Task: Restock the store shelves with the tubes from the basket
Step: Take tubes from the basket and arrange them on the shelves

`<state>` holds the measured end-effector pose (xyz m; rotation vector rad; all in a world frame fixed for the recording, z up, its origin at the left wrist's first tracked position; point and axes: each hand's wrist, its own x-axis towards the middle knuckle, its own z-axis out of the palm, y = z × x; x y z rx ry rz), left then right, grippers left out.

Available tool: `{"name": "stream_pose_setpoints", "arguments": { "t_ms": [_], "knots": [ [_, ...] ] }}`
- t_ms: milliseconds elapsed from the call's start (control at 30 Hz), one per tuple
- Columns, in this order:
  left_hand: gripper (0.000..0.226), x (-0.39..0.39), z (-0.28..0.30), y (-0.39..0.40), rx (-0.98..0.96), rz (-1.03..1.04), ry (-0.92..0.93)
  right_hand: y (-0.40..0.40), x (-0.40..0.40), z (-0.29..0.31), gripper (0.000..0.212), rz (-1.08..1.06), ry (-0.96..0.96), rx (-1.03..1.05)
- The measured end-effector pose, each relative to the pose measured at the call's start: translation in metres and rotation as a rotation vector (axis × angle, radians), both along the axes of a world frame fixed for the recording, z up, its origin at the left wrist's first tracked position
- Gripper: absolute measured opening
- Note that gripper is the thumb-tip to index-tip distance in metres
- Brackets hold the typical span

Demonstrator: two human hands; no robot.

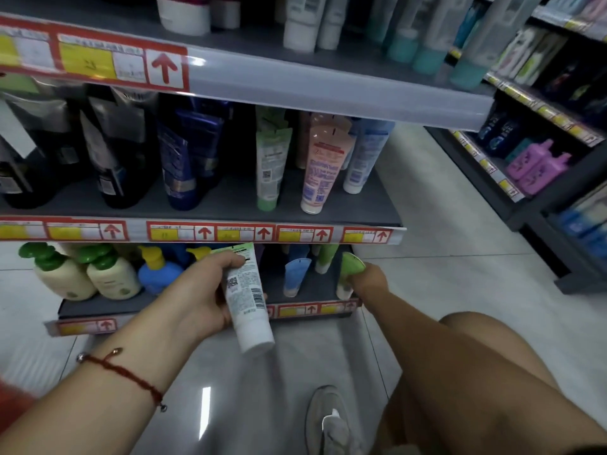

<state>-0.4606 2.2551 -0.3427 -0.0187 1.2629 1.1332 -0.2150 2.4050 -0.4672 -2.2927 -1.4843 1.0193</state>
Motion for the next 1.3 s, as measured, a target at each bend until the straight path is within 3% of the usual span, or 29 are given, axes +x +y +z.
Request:
{"name": "stream_pose_setpoints", "arguments": {
  "t_ms": [267, 567, 667, 767, 833, 900, 967, 1033, 1133, 1300],
  "knots": [
    [0.036, 0.0, -0.01, 0.017, 0.013, -0.002, 0.016, 0.029, -0.007, -0.034, 0.035, -0.096, 0.055, -0.009],
    [0.027, 0.001, -0.002, 0.016, 0.032, 0.012, 0.021, 0.032, -0.008, -0.023, 0.048, -0.294, 0.181, -0.099],
    [0.021, 0.002, 0.002, 0.014, 0.046, -0.02, 0.033, 0.007, -0.023, -0.005, 0.041, -0.4, 0.272, -0.035],
    [0.01, 0.007, 0.009, 0.012, 0.064, -0.058, 0.055, -0.047, -0.045, 0.005, 0.036, -0.197, 0.255, 0.174],
    [0.011, 0.01, 0.014, 0.01, 0.086, -0.065, 0.056, -0.087, -0.062, 0.019, 0.038, 0.0, 0.351, 0.147],
    [0.017, 0.011, 0.019, 0.007, 0.125, -0.063, 0.045, -0.115, -0.079, 0.044, 0.044, 0.058, 0.627, -0.08],
    [0.017, 0.012, 0.023, 0.003, 0.187, -0.064, 0.073, -0.136, -0.092, 0.074, 0.058, 0.025, 1.032, -0.354],
    [0.011, 0.013, 0.027, -0.002, 0.256, -0.058, 0.161, -0.149, -0.099, 0.1, 0.058, 0.059, 1.227, -0.435],
    [0.01, 0.014, 0.038, -0.015, 0.382, -0.083, 0.367, -0.161, -0.102, 0.125, 0.041, 0.226, 1.162, -0.323],
    [0.01, 0.008, 0.064, -0.03, 0.53, -0.115, 0.603, -0.164, -0.104, 0.16, 0.044, 0.409, 0.903, -0.103]
  ]
}}
